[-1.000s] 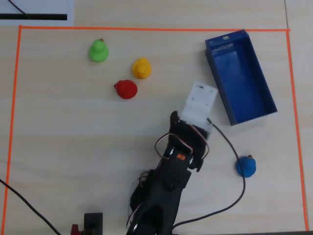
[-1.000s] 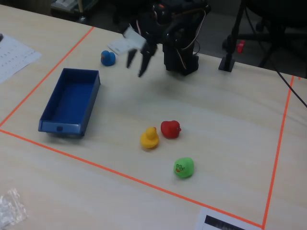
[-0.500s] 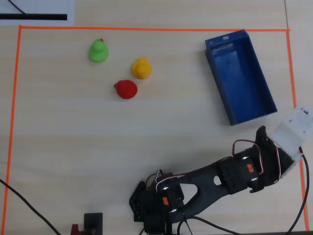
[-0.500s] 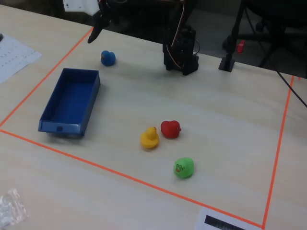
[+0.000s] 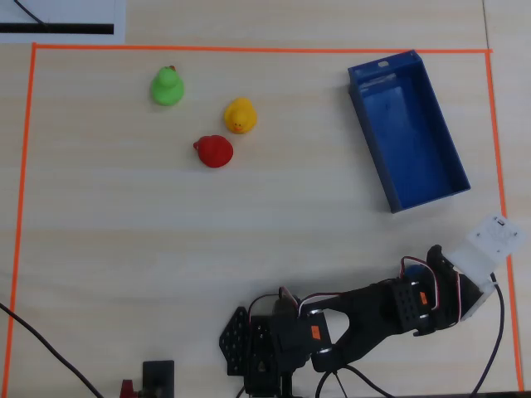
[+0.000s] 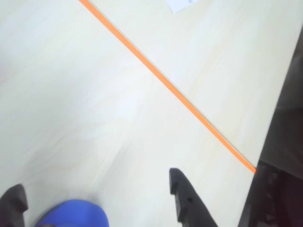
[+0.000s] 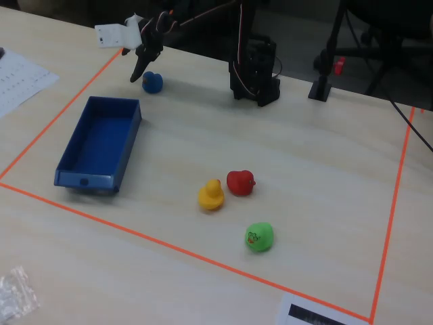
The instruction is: Grasp blue duck and put it into box.
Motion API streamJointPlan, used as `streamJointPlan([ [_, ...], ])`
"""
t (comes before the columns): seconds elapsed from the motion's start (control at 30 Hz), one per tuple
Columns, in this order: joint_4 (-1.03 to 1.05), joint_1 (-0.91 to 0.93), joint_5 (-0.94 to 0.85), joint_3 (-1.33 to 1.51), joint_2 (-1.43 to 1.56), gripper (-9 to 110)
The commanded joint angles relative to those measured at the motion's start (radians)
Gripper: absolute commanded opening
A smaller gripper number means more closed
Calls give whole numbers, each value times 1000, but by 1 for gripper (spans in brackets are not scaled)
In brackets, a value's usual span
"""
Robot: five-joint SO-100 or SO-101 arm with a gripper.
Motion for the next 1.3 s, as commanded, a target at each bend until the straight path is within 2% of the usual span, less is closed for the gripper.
streamJointPlan([
  [0.0,-54,11,-17,9,-11,41],
  [0.47,-117,21,-58,104,-100,38],
  [0.63,-149,23,-66,129,-161,3],
  [0.67,-149,23,-66,129,-175,0],
  [0.8,-55,23,-49,83,-179,0],
  [0.97,202,5,46,-95,-153,0],
  [1.1,276,-32,184,-207,-143,0],
  [1.27,471,-166,543,-468,-127,0],
])
